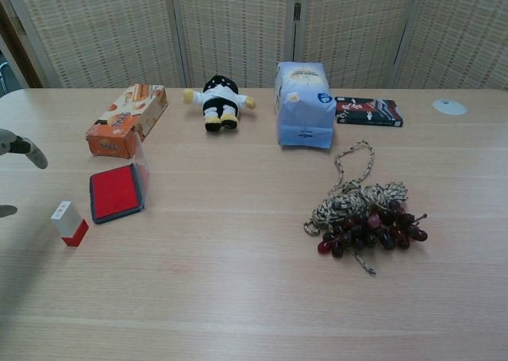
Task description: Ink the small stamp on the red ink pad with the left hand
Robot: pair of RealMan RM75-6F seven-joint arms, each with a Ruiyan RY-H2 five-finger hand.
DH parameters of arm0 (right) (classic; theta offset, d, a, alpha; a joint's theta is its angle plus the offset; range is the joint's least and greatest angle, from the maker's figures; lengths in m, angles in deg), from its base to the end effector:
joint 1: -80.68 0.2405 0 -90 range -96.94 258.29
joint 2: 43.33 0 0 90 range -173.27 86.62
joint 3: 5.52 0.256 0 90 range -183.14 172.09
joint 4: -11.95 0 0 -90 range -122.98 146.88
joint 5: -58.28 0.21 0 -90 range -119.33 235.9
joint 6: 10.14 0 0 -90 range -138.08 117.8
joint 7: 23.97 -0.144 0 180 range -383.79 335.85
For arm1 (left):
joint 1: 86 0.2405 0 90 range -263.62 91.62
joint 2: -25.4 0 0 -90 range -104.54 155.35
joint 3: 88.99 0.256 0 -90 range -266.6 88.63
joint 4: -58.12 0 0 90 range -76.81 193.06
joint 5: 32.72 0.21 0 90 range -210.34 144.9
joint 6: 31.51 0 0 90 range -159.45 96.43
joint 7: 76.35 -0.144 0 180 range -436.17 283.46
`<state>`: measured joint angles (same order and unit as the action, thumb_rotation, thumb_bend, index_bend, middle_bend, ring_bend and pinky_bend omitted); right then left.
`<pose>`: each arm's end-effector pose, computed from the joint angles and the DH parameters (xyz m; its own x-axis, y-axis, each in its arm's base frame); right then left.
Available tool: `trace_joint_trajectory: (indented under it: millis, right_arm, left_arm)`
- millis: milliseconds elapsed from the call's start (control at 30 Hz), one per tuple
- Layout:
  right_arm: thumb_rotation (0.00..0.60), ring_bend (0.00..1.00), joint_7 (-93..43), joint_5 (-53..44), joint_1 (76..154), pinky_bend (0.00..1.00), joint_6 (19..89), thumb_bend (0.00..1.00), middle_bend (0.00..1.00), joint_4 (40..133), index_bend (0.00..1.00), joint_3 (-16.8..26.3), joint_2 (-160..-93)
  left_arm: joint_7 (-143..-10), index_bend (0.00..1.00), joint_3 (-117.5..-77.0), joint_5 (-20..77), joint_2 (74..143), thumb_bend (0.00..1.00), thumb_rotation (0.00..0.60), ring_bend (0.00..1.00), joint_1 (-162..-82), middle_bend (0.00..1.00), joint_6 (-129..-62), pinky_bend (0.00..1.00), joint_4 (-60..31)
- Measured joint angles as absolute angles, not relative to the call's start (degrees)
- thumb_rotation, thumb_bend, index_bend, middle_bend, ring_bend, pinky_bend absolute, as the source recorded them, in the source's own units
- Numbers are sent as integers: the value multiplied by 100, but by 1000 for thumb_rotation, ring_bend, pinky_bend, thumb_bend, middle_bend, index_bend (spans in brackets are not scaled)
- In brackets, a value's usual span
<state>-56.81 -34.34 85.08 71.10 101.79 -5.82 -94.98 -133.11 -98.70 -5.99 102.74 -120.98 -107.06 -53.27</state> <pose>-0.3287 -0.1667 0.2132 0.1090 -0.1490 0.9828 -0.9940 -0.0295 0.1057 -0.2104 0.2791 0.0488 0.5628 0.4580 0.6881 0.7461 0.0767 -0.6614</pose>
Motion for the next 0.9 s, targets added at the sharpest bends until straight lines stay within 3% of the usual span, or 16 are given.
trace_joint_trajectory:
  millis: [367,900]
  right_arm:
    - [600,0,-6695,-3753,8596,0,7287,380,0,9700,20,-728,-9423]
    - [600,0,-6851,-3879,8531,0,7606,381,0,9571,20,-837,-9402]
  left_arm:
    - [-14023,182,-10017,-1413,11345,297,600,0,-12610,49,-11896,31,-5227]
    - [-14114,232,-10029,-1615,11598,297,600,0,-12789,95,-11821,40,-4910]
